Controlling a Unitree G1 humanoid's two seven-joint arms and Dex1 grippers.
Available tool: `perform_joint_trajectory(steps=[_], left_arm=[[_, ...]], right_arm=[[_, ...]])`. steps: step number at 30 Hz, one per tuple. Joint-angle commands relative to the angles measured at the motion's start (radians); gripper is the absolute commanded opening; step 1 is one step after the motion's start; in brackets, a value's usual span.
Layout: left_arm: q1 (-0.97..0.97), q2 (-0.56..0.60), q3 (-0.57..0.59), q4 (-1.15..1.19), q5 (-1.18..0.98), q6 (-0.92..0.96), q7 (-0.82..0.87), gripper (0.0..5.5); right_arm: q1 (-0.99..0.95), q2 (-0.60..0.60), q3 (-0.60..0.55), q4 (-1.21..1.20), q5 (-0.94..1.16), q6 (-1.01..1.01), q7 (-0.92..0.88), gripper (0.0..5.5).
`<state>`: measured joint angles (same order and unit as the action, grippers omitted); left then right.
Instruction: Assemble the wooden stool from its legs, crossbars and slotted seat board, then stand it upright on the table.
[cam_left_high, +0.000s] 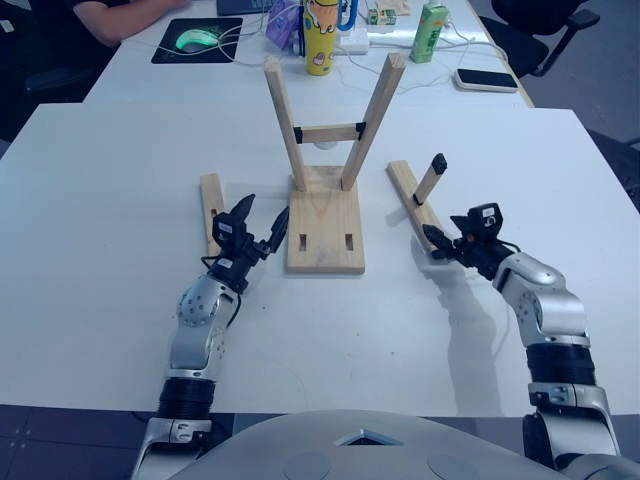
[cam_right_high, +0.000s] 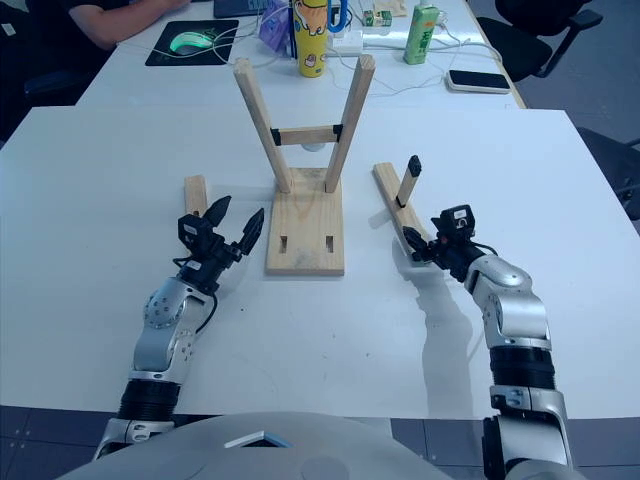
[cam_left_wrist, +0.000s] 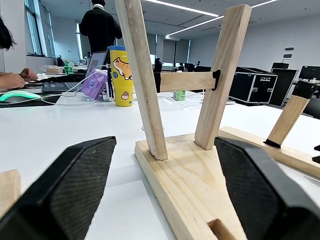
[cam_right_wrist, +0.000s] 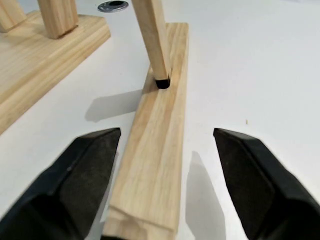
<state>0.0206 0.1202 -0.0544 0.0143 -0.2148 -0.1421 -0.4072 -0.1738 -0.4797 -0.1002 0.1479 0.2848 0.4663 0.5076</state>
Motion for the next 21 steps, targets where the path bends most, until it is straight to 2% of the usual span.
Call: perform_joint_trajectory(steps=[1,6,13,16,17,19,21], left_arm=[[-0.014,-0.001,0.001,0.009,-0.001,0.000,-0.006,3.65],[-0.007,-0.006,-0.001,0.011,0.003,-0.001,0.000,3.65],[-0.011,0.011,-0.026,0.018,0.038,0.016,-0.004,3.65],[-0.021,0.001,-0.001,0.022,0.019,0.039,0.016,3.65],[-0.026,-0.001,0.005,0.020,0.009,0.051,0.017,3.65],[-0.074,0.014,0.046,0.012,-0.066,0.115,-0.011,3.65],[-0.101,0.028,0.062,0.002,-0.104,0.153,-0.032,3.65]], right_arm=[[-0.049,0.019,0.036,0.036,-0.027,0.033,-0.002,3.46],[-0.084,0.028,0.071,0.060,-0.078,0.089,-0.054,3.46],[-0.067,0.023,0.089,0.018,-0.091,0.205,-0.059,2.36],[-0.069,0.026,0.080,0.017,-0.107,0.162,-0.074,2.06],[-0.072,0.034,0.056,0.016,-0.101,0.129,-0.086,2.06],[-0.161,0.098,-0.162,-0.073,0.133,0.030,-0.032,2.06],[-0.220,0.117,-0.277,-0.131,0.286,0.020,0.004,2.06]])
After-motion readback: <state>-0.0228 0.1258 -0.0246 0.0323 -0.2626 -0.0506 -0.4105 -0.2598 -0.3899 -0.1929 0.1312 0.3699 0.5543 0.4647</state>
